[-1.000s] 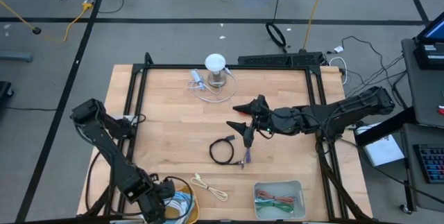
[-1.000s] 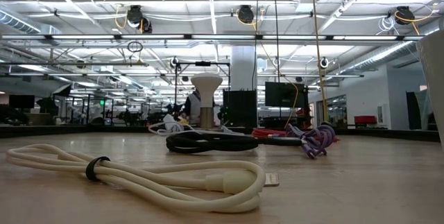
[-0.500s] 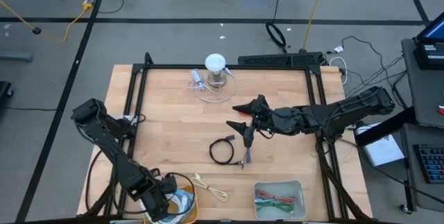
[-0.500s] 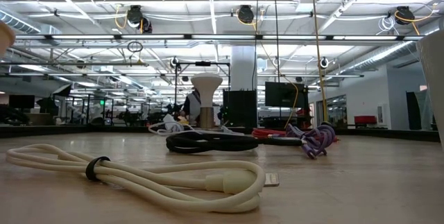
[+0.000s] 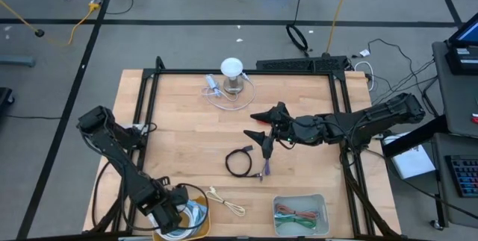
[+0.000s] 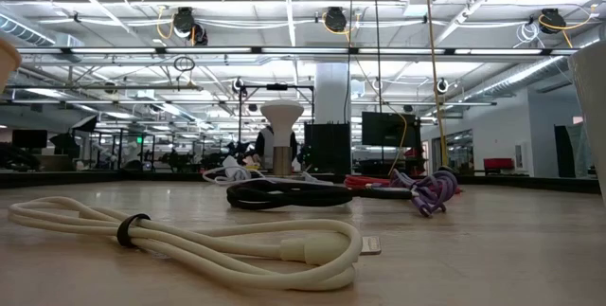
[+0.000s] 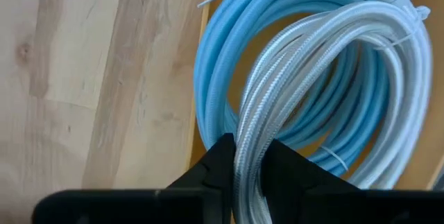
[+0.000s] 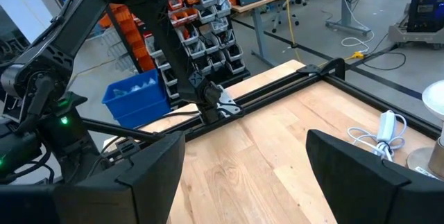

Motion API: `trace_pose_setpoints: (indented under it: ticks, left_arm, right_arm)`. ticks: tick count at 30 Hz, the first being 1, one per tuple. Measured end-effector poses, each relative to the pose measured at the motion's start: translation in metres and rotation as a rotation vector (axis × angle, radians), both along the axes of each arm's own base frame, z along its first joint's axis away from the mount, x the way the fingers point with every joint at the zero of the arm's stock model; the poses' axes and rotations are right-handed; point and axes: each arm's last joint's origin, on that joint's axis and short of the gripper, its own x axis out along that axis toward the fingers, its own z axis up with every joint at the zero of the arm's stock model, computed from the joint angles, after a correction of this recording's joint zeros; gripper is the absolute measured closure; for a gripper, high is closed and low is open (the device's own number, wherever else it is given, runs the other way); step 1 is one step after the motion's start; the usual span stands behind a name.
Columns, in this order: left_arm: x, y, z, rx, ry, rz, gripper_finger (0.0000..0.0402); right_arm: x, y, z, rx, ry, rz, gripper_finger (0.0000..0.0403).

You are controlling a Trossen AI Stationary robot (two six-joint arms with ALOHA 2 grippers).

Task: Pick & Place USB Port
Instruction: Put the white HDMI cable into the orange bin

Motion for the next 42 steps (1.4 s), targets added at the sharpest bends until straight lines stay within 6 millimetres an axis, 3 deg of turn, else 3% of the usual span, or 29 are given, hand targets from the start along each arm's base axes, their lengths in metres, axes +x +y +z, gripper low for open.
trace_pose_setpoints:
  ticks: [23,42]
  left_arm:
    - [-0.009,0.016,-0.001,0.158,0.090,-0.095,0.0353]
    - [-0.001,0.009,-0.001,0.065,0.039,-0.021,0.0278]
  right_arm:
    - [0.000,0.000,0.000,-0.004,0.001,-0.004,0.0110]
    - [0.000,0.000,0.000,-0.004,0.001,-0.001,0.0110]
